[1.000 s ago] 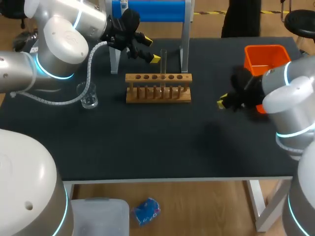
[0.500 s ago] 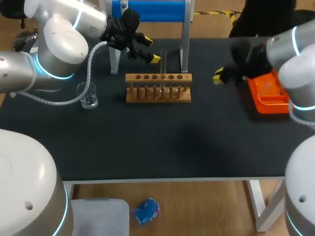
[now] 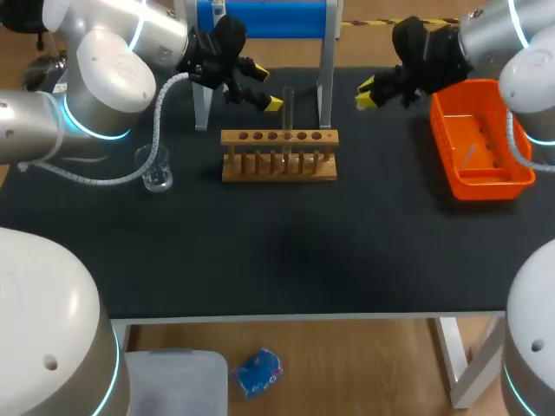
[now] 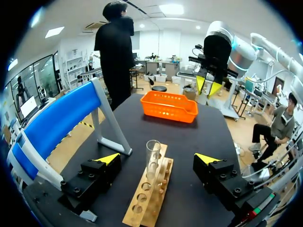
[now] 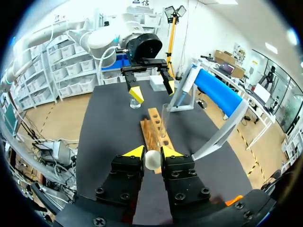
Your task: Invert the test tube, pick up the pipette, mount the tip to pipette, aspirate from beaker and dispense into the tube, eject the tip, return the pipette, and cap with the stopper.
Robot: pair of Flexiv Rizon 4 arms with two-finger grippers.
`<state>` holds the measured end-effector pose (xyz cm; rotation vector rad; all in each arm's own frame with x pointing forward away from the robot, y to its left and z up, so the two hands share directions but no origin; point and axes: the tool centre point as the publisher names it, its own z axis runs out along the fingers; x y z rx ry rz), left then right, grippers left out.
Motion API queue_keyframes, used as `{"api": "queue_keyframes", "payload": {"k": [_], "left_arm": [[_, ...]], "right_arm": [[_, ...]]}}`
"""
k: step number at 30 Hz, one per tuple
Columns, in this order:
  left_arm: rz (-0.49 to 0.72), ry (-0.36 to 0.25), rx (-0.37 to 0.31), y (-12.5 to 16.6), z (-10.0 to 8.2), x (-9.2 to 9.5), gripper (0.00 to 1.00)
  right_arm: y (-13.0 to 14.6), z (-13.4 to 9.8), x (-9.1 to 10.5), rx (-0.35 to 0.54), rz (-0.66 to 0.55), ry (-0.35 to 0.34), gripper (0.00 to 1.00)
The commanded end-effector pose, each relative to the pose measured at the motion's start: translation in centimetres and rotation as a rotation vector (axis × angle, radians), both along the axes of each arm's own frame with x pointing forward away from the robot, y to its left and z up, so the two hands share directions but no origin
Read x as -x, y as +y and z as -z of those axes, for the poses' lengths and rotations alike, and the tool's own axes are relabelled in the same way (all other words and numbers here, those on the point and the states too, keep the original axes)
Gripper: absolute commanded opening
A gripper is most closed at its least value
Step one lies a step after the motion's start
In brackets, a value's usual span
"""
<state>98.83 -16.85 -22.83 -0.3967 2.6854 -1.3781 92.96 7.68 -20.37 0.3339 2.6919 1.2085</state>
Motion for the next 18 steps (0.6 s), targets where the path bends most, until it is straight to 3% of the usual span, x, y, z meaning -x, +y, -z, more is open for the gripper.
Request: {"api": "queue_keyframes", "payload": {"k": [1,13,18], "left_arm": [[0.002,0.004,-0.004,0.0,-0.1,-0.1,1.0],[0.002,0.004,-0.004,0.0,-0.1,-0.1,1.0],[0.002,0.004,-0.004,0.0,-0.1,-0.1,1.0]], "right_arm": [[-0.1,-0.2,0.0,0.002,-0.006,0.006,0.0],[-0.1,-0.2,0.0,0.002,-0.006,0.006,0.0],[1.9,-0.7,-2.0,0.005,-0.075,-0.004,0.0]]}}
